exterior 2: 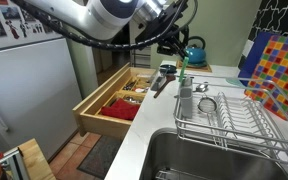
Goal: Put the green thing onto the dish rack
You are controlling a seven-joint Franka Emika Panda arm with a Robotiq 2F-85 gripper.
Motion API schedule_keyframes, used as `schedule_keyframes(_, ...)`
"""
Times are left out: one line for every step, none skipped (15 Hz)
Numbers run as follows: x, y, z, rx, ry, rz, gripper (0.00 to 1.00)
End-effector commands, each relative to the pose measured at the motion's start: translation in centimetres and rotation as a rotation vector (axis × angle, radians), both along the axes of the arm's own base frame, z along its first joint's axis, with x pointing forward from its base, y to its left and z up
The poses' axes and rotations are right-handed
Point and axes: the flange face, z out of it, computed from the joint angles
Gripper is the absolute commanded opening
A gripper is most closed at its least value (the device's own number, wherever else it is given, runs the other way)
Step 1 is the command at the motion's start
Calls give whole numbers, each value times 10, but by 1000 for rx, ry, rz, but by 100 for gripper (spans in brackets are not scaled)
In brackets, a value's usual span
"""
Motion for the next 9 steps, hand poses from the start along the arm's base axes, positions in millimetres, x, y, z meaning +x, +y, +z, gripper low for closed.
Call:
schedule_keyframes(12, -2, -18, 14, -40, -15, 5)
schedule_keyframes(15, -2, -22, 22, -48, -17, 5)
schedule_keyframes(18, -4, -26, 23, -55, -22, 5)
schedule_keyframes(20, -6, -27, 18, -60, -30, 5)
schedule_keyframes(21, -9, -28, 11, -64, -33, 5)
schedule_keyframes(22, -11, -28, 3, -71, -40, 5)
schedule_keyframes(23, -13, -29, -4, -72, -44, 5)
schedule_keyframes(25, -14, -28, -17, -75, -47, 5)
schedule_keyframes(27, -14, -29, -22, -76, -50, 5)
